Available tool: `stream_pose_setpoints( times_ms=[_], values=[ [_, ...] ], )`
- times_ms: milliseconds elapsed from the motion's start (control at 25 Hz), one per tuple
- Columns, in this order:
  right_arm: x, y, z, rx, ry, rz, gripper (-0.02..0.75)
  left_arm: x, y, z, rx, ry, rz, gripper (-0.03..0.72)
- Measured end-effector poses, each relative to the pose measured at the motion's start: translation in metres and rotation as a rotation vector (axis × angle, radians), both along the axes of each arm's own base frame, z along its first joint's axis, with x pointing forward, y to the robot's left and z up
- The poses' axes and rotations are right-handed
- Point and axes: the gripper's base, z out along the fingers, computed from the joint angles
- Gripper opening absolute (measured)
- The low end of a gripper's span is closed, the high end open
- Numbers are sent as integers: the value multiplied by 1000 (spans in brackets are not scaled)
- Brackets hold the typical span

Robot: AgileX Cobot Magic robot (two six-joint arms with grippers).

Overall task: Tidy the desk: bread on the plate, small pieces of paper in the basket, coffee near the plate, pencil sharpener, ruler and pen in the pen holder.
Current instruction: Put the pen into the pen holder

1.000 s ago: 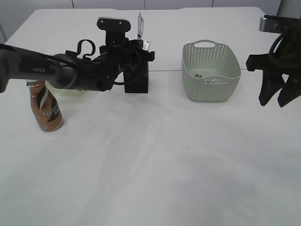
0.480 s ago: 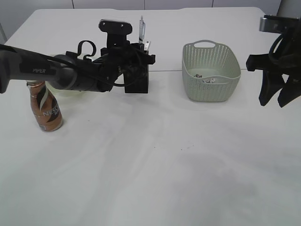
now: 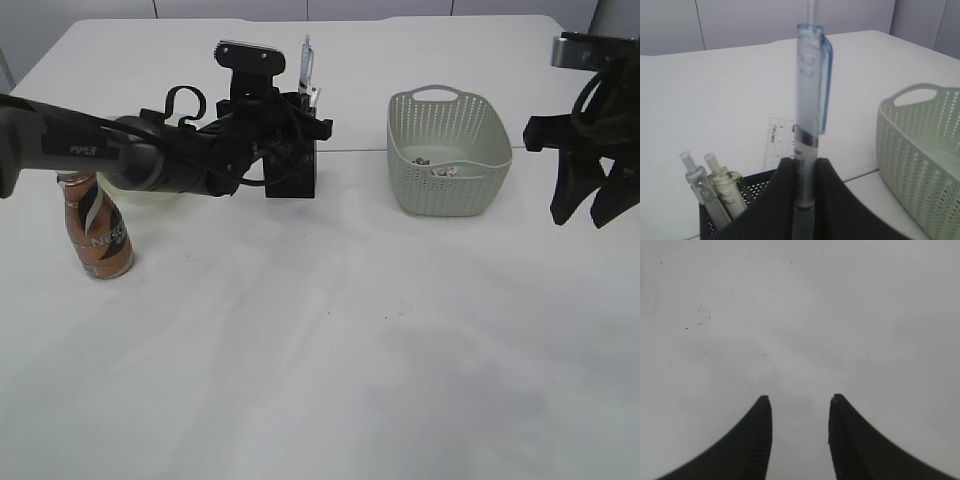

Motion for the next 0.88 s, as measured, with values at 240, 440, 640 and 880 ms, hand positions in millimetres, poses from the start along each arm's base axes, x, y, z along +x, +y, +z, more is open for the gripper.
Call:
stream_pose_setpoints(
  times_ms=[240,440,640,880],
  values=[
    [0,0,0,0,0,0,283,1,1,-1,4,7,1,123],
    [0,0,0,0,2,0,283,1,3,-1,5,8,3,207],
    [0,0,0,0,4,0,283,3,7,-1,7,12,11,286],
    [3,0,0,4,-30,-3,283,3,14,16,28,80,10,302]
  ],
)
